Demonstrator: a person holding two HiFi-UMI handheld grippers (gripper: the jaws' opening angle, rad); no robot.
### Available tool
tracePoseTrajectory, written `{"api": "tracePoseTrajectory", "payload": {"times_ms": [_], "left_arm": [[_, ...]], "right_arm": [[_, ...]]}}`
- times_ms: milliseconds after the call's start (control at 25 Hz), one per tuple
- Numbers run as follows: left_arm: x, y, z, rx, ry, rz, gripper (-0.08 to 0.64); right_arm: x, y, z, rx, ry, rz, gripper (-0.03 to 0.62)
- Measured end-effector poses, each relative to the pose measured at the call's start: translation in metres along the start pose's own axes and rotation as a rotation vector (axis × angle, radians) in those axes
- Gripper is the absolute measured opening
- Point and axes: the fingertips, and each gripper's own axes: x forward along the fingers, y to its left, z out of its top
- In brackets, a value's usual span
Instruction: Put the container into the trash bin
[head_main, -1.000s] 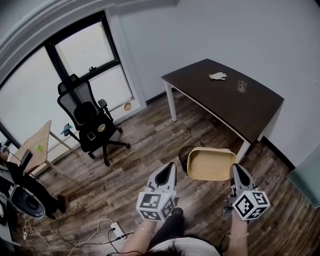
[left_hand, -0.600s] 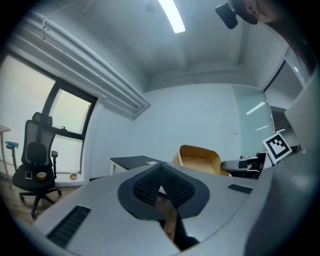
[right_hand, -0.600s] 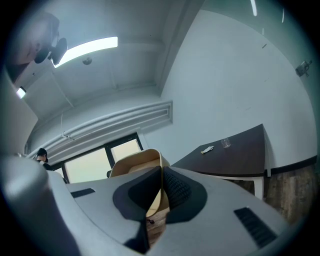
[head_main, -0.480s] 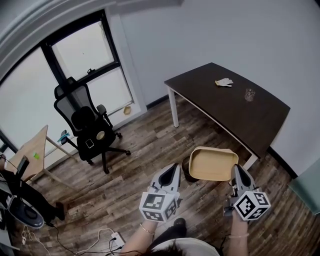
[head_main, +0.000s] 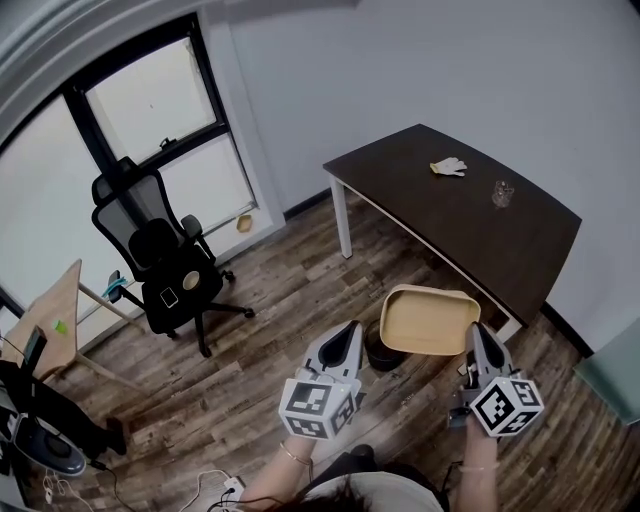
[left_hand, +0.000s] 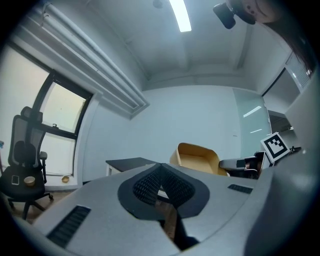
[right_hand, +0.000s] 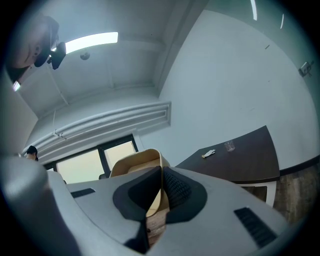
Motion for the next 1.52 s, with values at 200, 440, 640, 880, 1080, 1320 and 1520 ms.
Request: {"api": "tracePoseTrajectory", "payload": {"times_ms": [200,440,640,880,1080,1320,1520], "left_arm": [[0.019,0.016,0.0,-0.014,0.004,-0.014,0.018],[0.046,0.022,-0.004,-0.02,0.018,-0.033,0.02],[0.088,0.023,-0.011,-0.024,0.032,-0.028,0.019],[0.151,0.027,-0.014,-0.021,0.038,-0.02,0.02],[0.204,0.029,-0.018,-0.012,0.045,-0.012,0.019],[0.242,0.04,-0.025,-0.008,0.055,0.035,0.019],[0.258,0.057,-0.037,-0.008,0.078,0.045,0.018]], "right_arm": [[0.023,-0.002,-0.002,0.009,0.001,-0.017,0.023],[0.046,-0.018,0.005,0.01,-0.006,-0.033,0.023],[0.076,-0.049,0.015,0.013,0.0,-0.033,0.023],[0.122,-0.091,0.019,0.028,0.024,-0.024,0.022],[0.163,-0.126,0.019,0.039,0.07,-0.008,0.022],[0.205,-0.152,0.007,0.043,0.123,0.028,0.022],[0.232,-0.162,-0.011,0.052,0.16,0.031,0.023]]}}
